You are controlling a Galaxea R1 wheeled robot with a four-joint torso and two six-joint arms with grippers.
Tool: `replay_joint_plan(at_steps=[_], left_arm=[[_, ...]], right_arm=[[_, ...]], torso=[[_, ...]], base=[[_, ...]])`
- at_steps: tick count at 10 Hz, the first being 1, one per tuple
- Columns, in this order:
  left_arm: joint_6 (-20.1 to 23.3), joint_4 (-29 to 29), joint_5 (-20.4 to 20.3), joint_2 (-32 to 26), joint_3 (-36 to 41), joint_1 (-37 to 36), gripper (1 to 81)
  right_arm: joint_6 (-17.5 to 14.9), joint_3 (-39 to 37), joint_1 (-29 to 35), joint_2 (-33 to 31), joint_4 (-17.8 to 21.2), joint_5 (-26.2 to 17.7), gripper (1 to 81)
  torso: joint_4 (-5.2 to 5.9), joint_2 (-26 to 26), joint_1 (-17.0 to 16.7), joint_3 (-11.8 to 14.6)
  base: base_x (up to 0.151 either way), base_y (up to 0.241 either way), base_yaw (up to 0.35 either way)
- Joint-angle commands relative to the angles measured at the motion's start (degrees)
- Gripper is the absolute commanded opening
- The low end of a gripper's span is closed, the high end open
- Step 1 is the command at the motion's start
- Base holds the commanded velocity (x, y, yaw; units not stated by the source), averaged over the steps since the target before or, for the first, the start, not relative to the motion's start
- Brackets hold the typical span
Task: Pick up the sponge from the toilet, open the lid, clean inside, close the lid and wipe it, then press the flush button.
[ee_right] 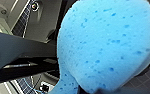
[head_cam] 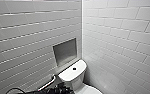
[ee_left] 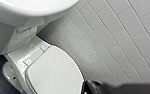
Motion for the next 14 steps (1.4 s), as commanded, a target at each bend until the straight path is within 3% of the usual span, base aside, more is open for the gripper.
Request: replay_joint_plan(at_steps=[1, 6, 7, 10, 12, 14], left_arm=[[0.29, -2.57, 1.65, -0.24, 1.43, -11.65, 1.0], [0.21, -6.26, 3.41, 4.49, -4.46, -17.27, 1.0], [0.21, -6.96, 4.28, 5.03, -5.42, -18.77, 1.0], [0.29, -8.29, 6.82, 7.13, -9.64, -23.6, 1.0], [0.21, -8.29, 8.42, 8.81, -12.72, -26.58, 1.0], [0.21, -8.37, 10.0, 10.12, -15.36, -29.05, 1.0]], right_arm=[[-0.11, 0.46, 1.38, -0.23, 0.14, -3.26, 1.0], [-0.11, 0.73, 1.12, -0.23, -0.3, -3.26, 1.0], [-0.2, 0.82, 1.03, -0.23, -0.3, -3.26, 1.0], [-0.2, 1.52, 1.12, -0.23, -0.38, -3.26, 1.0], [-0.2, 1.52, 1.12, -0.23, -0.3, -3.26, 1.0], [-0.2, 1.52, 1.2, -0.23, -0.21, -3.26, 1.0]], torso=[[0.0, 0.0, 0.0, 0.0], [0.0, 0.02, 0.0, -0.02], [0.0, 0.02, 0.0, -3.07], [0.0, 0.02, 0.0, -6.72], [3.16, 0.07, 0.02, -9.94], [3.88, 0.09, 0.05, -11.25]], base=[[0.0, 0.0, 0.0], [0.0, 0.0, 0.0], [0.0, 0.0, 0.0], [0.0, 0.0, 0.0], [0.0, 0.0, 0.0], [0.0, 0.0, 0.0]])
